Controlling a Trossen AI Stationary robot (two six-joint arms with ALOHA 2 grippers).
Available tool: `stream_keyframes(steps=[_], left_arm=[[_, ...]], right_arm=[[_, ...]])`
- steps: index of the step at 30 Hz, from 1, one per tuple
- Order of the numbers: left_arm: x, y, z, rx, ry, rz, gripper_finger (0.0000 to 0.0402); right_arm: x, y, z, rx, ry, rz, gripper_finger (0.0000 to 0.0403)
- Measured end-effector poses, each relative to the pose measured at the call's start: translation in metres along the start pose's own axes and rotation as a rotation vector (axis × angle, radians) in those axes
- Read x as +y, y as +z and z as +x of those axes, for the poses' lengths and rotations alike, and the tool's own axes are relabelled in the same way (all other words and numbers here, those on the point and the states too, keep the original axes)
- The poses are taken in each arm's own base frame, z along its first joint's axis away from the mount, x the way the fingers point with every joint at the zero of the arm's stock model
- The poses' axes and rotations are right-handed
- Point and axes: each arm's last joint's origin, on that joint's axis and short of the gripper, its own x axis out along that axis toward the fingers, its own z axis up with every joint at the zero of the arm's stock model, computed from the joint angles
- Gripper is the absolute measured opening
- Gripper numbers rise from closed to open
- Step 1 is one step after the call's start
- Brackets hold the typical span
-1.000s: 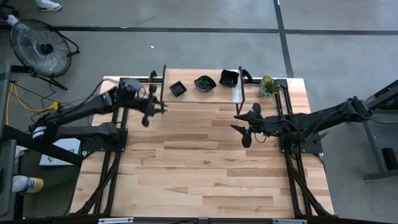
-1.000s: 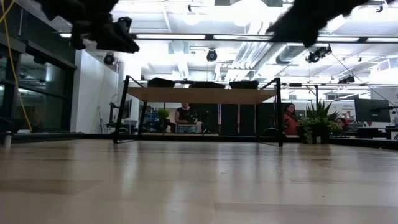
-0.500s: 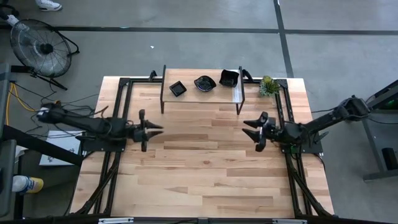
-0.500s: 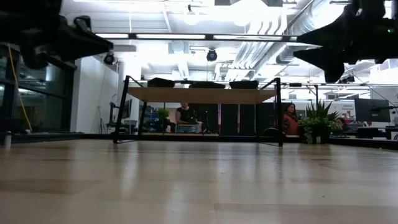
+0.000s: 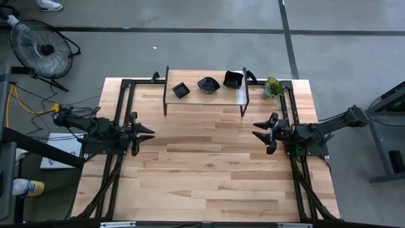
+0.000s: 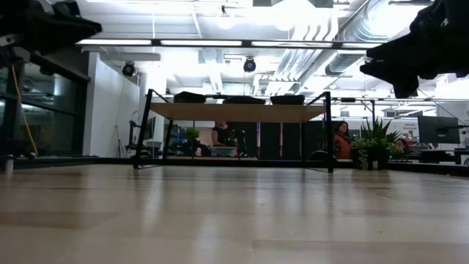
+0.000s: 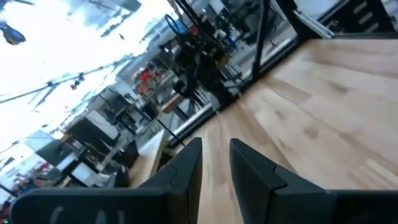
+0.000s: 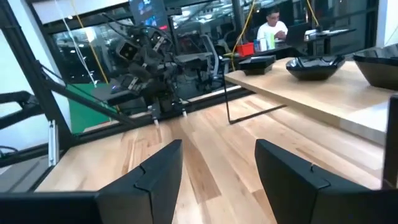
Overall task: Pick & Place Mini shaped plates
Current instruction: Return to Home Position
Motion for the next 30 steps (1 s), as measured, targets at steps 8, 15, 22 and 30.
stream_keyframes(steps=[8, 15, 22, 30], left_arm=[[-0.019, -0.020, 0.012, -0.082, -0.034, -0.109, 0.0078], [-0.010, -0.030, 0.015, -0.029, 0.071, -0.354, 0.0078], [-0.007, -0.046, 0.016, 0.075, 0.048, -0.417, 0.0078], [-0.006, -0.049, 0.016, 0.082, 0.029, -0.308, 0.0078]], right_arm=[[-0.006, 0.002, -0.011, -0.010, 0.002, 0.004, 0.0197], [-0.008, 0.002, -0.013, 0.018, -0.002, 0.016, 0.0197], [-0.011, 0.002, -0.012, 0.072, -0.020, -0.016, 0.0197], [-0.014, 0.001, -0.010, 0.094, -0.033, -0.055, 0.0197]])
